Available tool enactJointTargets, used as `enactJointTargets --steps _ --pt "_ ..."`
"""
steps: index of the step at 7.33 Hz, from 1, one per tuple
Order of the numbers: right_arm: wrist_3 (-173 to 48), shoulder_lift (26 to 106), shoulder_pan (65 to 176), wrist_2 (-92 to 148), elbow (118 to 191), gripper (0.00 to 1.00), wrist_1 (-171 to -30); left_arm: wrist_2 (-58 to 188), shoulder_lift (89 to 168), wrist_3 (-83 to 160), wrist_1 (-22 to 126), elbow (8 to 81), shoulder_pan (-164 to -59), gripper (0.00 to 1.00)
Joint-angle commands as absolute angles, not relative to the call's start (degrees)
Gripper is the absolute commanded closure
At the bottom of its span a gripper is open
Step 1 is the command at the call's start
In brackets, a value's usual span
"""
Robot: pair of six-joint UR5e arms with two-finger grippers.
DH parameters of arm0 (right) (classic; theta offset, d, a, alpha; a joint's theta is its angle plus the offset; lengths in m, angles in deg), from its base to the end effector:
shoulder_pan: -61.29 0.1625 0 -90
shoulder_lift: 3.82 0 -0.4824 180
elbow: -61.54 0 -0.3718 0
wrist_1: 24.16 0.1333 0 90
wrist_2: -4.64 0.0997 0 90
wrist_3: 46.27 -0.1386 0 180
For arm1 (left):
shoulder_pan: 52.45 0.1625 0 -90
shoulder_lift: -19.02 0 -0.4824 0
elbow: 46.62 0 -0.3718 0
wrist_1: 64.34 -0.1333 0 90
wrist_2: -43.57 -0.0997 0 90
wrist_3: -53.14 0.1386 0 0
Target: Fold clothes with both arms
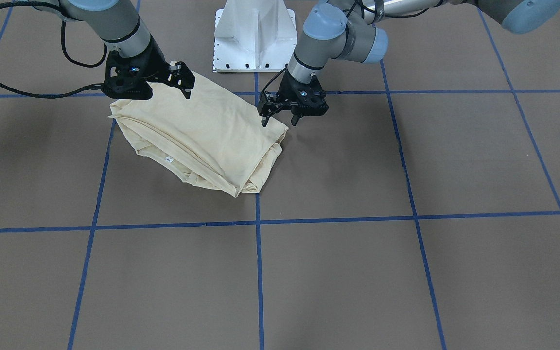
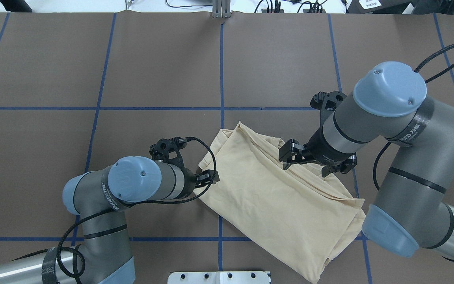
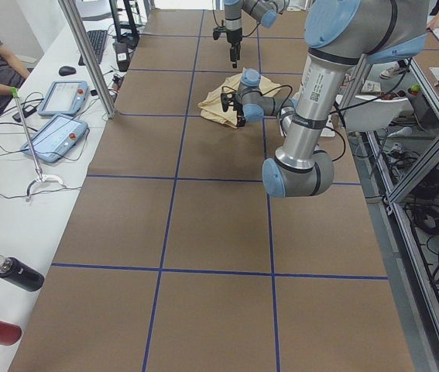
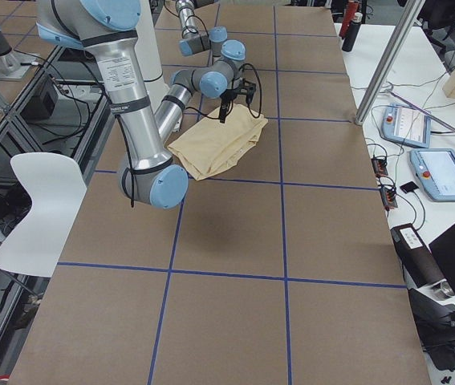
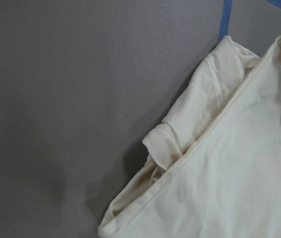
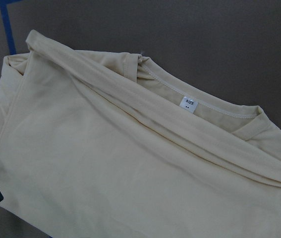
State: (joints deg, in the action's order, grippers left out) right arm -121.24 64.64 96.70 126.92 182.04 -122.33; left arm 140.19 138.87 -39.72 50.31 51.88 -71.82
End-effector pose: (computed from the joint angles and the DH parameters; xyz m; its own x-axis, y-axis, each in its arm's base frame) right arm -0.4212 -0.3722 0.3334 0.6163 0.1691 0.7692 -0.0294 0.9809 -0.1921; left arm 0.6211 -0.3427 0.3239 0.4162 -0.1988 -0.8873 0.2536 0.9625 -0.0967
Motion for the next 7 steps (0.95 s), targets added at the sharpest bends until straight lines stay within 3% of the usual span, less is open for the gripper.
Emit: enactJointTargets --steps 1,4,5,6,7 --pt "-121.2 64.6 96.7 126.9 182.1 0.00 -122.3 139.6 139.0 -39.5 50.3 50.8 -71.8 0.19" --pt "-121.2 64.6 96.9 126.9 182.1 0.00 -122.3 139.5 139.0 -39.4 50.3 50.3 -71.8 0.27" --pt "-121.3 64.6 97.1 126.9 182.1 0.00 -122.3 139.5 139.0 -39.4 50.3 50.3 -71.8 0.33" --pt "-121.3 64.6 97.2 126.9 182.2 0.00 -122.3 139.5 139.0 -39.4 50.2 50.4 -71.8 0.49" --pt "-121.3 64.6 97.3 127.0 182.2 0.00 -122.3 139.6 139.0 -39.3 50.2 50.4 -71.8 0.72"
